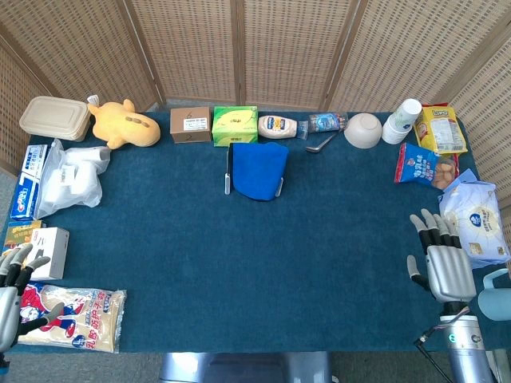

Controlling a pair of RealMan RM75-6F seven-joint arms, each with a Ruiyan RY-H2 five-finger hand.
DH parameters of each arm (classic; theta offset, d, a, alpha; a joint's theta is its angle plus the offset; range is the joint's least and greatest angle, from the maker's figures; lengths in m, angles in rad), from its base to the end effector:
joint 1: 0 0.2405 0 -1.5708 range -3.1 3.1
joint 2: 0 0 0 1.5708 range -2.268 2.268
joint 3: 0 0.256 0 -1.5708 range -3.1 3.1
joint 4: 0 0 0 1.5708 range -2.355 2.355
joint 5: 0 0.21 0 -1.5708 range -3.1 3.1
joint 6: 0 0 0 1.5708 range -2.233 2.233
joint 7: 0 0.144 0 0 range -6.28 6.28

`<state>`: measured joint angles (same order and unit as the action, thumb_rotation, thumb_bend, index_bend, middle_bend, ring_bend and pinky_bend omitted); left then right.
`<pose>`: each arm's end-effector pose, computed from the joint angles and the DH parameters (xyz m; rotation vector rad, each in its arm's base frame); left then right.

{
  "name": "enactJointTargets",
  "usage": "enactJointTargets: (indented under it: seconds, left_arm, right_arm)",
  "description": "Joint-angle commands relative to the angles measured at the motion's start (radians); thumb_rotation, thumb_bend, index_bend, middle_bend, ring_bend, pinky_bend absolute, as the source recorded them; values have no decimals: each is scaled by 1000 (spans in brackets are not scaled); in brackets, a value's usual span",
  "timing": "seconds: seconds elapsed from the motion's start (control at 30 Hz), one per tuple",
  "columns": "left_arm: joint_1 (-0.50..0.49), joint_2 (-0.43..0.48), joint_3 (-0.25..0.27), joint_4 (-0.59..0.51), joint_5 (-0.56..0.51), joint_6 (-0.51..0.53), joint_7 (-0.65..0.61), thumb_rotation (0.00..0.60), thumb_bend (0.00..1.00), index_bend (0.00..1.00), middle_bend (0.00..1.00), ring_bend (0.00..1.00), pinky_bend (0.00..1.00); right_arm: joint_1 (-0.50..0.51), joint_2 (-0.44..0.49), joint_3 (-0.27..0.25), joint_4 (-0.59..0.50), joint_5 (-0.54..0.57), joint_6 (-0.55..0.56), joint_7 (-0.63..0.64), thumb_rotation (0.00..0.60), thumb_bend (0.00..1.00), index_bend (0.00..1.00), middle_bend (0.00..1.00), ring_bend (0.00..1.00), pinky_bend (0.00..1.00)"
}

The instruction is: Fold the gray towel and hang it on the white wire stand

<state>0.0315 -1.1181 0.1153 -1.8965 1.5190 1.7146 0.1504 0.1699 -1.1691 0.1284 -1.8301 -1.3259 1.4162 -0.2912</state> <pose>-0.2718 0.1120 0.1519 -1.2233 -1.0309 -0.9258 -0.2626 -0.2143 0.1337 1.3525 -0.9356 0.8746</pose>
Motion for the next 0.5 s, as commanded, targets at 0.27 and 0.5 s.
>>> enactJointTargets:
  seconds: [0.27, 0.5]
  left_arm:
    - [22, -18, -23, 23, 30, 3, 6, 600, 248, 243, 97, 0, 0]
    - [28, -11, -49, 11, 23, -1, 10, 600, 249, 259, 100, 0, 0]
  right_arm:
    - [-21, -6, -17, 18, -31, 24, 52, 600, 474, 88, 11, 0, 0]
    - [-29, -12, -20, 33, -42, 30, 87, 600, 474, 92, 11, 0, 0]
